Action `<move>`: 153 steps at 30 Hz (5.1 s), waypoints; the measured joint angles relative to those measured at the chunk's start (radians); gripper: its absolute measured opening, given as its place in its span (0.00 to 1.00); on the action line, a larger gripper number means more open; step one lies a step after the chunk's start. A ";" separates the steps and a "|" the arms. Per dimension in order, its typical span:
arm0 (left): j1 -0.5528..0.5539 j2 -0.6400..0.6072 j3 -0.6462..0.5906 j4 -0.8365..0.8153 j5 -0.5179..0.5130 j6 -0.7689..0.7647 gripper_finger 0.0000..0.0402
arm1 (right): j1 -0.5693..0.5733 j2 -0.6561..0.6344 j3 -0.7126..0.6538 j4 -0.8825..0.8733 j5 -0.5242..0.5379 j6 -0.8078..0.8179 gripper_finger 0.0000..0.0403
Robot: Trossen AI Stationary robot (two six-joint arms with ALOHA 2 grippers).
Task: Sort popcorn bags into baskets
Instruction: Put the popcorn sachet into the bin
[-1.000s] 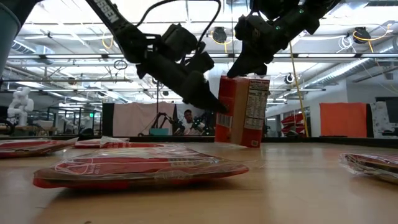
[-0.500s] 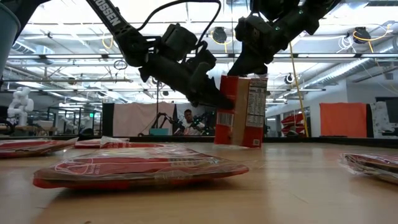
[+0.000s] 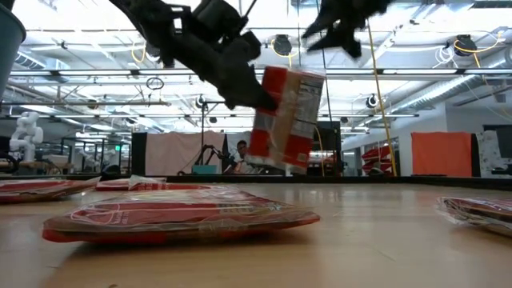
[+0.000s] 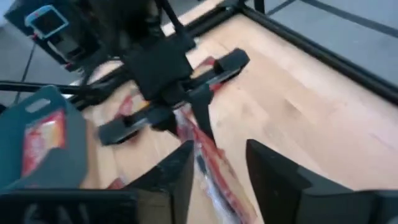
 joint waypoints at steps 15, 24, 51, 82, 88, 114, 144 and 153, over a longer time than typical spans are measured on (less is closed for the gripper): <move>-0.085 -0.269 0.102 -0.559 -0.142 -0.037 0.07 | 0.116 0.439 0.701 -0.486 -0.024 -0.181 0.51; -0.182 -0.302 0.140 -0.752 -0.219 -0.090 0.11 | 0.176 0.561 0.744 -0.481 0.001 -0.272 0.51; -0.335 -0.370 0.139 -0.717 -0.330 -0.248 0.24 | 0.213 0.692 0.744 -0.332 -0.130 -0.360 0.05; -0.471 -0.560 0.140 -0.716 -0.515 -0.371 0.25 | 0.256 0.607 0.742 -0.092 -0.054 -0.336 0.03; -0.498 -0.560 0.140 -0.716 -0.516 -0.398 0.05 | 0.256 0.607 0.742 -0.091 -0.055 -0.330 0.06; -1.063 -0.385 0.433 -1.204 -0.486 -1.038 0.05 | 0.288 0.563 0.742 -0.419 -0.183 -0.245 0.31; -1.189 -0.024 0.443 -1.377 -0.473 -1.098 0.07 | 0.394 0.528 0.710 -0.582 -0.153 -0.136 0.31; -1.194 -0.023 0.361 -1.387 -0.483 -1.123 0.09 | 0.441 0.528 0.635 -0.554 -0.156 -0.119 0.31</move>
